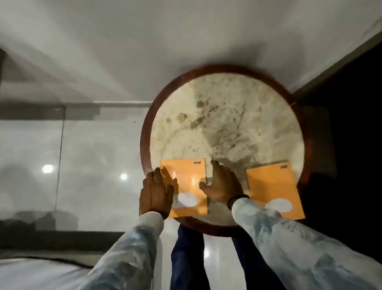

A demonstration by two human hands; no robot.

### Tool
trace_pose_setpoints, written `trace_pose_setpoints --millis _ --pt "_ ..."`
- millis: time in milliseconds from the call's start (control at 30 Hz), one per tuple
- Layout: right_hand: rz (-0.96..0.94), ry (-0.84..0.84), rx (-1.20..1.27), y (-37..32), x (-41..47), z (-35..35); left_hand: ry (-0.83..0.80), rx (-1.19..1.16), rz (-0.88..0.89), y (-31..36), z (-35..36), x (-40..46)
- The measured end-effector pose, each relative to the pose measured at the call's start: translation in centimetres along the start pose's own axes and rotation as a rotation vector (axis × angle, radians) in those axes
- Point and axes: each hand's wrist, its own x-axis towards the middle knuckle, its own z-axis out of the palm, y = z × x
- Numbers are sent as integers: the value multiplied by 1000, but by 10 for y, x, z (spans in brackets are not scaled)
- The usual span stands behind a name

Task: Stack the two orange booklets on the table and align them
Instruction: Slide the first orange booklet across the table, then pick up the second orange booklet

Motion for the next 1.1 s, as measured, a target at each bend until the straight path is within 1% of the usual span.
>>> trace_pose_setpoints --millis 67,200,267,333,367,433,533,633,733,800,900,1000,1033,1100 --pt "47 58 68 0 12 25 -28 -18 -72 -7 19 6" --pt "122 170 163 -5 23 55 20 4 -100 -9 42 12" --pt "151 199 199 -8 29 59 27 -39 -190 -1 40 19" --pt "209 211 285 -8 35 58 12 -105 -291 7 34 27" --pt "230 229 330 -7 40 55 16 -130 -313 11 32 34" --pt "252 270 399 -9 55 39 45 -186 -293 19 23 52" --pt "231 364 481 -17 87 -3 90 -304 -209 41 4 95" --pt "179 486 495 -26 130 -54 159 -388 -126 79 -14 149" --pt "146 570 500 -29 165 -91 207 -403 -77 112 -23 192" --pt "133 579 496 -25 182 -106 204 -371 -64 127 -22 213" --pt "142 522 470 -8 190 -119 193 -269 -111 141 -13 221" --pt "165 471 411 29 157 -124 260 -251 -141 155 2 182" --pt "182 448 373 44 135 -124 259 -270 -130 160 11 158" --pt "230 396 313 77 89 -121 206 -308 -74 175 35 105"
